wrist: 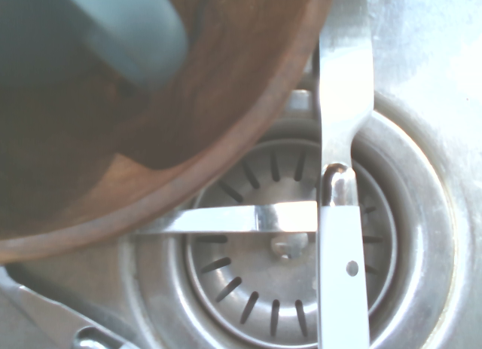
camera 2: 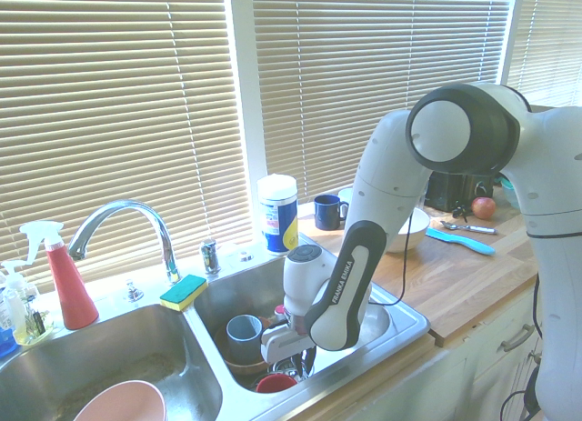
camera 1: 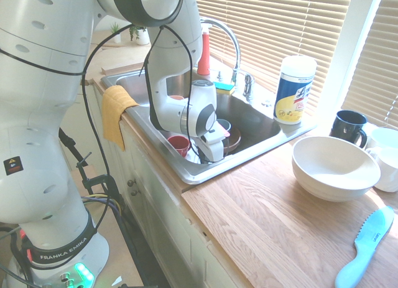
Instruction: Put the knife into the sink
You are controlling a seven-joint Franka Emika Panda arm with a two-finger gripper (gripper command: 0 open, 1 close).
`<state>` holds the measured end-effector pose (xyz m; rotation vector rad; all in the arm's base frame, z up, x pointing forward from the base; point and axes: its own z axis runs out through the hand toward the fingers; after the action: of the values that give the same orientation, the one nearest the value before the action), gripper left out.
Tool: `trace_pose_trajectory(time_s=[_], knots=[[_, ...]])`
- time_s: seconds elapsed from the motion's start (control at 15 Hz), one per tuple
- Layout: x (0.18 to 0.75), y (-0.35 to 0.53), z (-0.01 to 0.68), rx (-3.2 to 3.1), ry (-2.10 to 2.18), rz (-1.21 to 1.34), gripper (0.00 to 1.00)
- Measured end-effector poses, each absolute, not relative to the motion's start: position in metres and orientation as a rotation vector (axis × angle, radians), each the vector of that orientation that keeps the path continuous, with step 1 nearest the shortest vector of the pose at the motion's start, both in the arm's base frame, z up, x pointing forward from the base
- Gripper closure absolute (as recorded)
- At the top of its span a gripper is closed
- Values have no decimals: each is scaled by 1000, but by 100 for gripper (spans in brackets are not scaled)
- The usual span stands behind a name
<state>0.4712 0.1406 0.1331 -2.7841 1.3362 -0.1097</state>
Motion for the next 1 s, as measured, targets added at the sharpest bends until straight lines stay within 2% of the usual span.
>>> trace_pose_trajectory(time_s=[0.67, 1.0], knots=[[473, 139, 135, -2761, 1340, -127, 0], [465, 139, 186, -2750, 1275, -178, 0]])
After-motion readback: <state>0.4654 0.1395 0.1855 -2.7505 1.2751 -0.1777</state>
